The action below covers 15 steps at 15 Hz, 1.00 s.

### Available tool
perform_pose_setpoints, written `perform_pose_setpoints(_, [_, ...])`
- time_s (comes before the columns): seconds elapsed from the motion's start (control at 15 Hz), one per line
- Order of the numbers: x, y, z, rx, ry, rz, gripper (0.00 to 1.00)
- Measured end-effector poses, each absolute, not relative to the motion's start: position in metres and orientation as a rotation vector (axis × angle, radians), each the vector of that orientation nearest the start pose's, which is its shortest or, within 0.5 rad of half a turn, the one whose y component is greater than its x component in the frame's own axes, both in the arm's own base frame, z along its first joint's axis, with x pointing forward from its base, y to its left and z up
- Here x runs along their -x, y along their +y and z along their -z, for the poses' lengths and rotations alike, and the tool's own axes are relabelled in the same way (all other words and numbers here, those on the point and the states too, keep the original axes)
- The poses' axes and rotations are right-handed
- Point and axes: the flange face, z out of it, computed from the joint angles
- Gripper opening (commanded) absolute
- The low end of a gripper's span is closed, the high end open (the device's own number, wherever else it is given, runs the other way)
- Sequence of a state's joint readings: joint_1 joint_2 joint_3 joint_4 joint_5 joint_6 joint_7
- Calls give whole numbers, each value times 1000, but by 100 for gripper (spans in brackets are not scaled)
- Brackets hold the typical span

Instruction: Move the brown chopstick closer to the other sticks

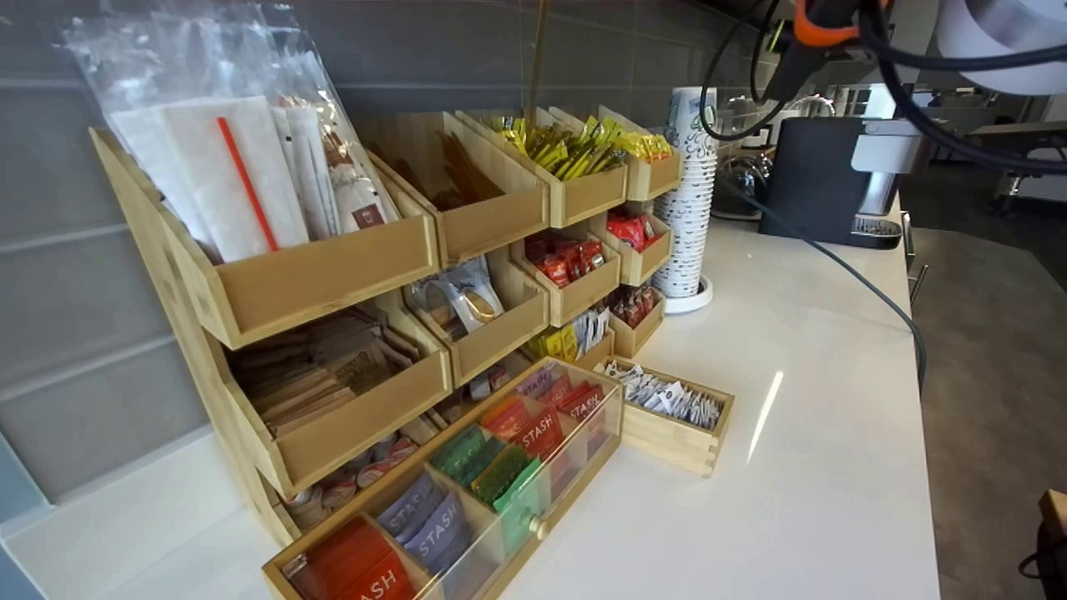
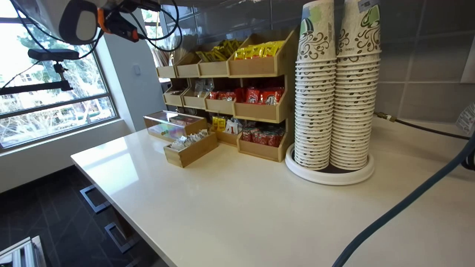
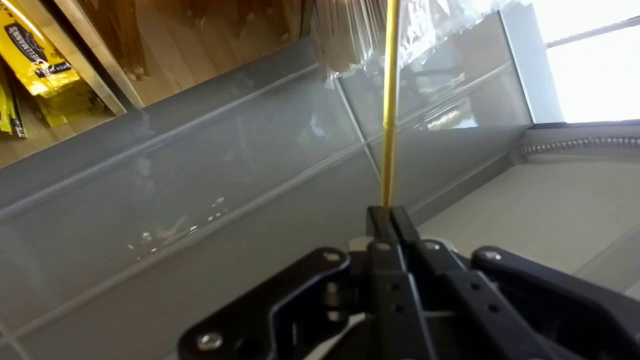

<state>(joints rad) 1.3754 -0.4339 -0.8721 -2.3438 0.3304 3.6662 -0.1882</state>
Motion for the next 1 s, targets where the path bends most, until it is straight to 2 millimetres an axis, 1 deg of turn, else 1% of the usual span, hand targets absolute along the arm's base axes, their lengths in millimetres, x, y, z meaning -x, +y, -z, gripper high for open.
perform_pose_setpoints(0.33, [-494, 130, -610, 1894, 59, 1804, 1])
perform_pose_setpoints(0.53, [-508, 128, -609, 1895, 60, 1851, 1])
perform_pose_setpoints(1.0, [-535, 117, -592, 1948, 85, 1886, 1])
